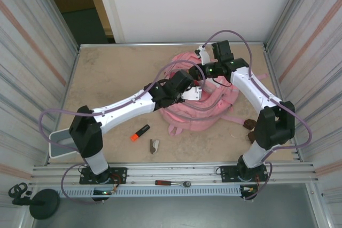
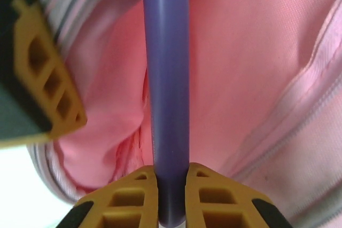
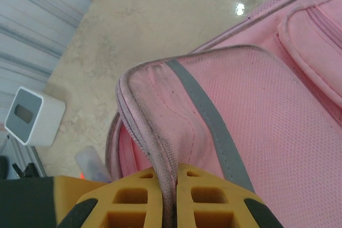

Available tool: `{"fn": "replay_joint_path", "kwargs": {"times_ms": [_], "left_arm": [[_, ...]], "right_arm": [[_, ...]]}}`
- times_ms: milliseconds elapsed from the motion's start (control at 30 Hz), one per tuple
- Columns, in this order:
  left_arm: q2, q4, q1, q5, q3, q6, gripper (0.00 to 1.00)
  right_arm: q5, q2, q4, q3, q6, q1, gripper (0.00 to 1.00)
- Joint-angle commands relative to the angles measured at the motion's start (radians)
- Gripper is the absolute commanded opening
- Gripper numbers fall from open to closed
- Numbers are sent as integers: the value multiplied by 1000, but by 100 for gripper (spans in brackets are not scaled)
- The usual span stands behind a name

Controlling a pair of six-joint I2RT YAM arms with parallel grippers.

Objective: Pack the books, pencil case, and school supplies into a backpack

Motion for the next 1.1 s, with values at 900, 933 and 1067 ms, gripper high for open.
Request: {"fn": "replay_joint_path", "kwargs": {"times_ms": [900,933,1067], "left_arm": [[-497,-78,183,402,-644,-1235,59],[-523,-88,213,417,-687,-1262,61],[-582,-118,269,465,-783,-1323,67]], "right_arm": [[10,-15,51,-15,4,-28,0],[13,-16,50,-15,3,-27,0],[15,-12,53,-17,3,-31,1]]}}
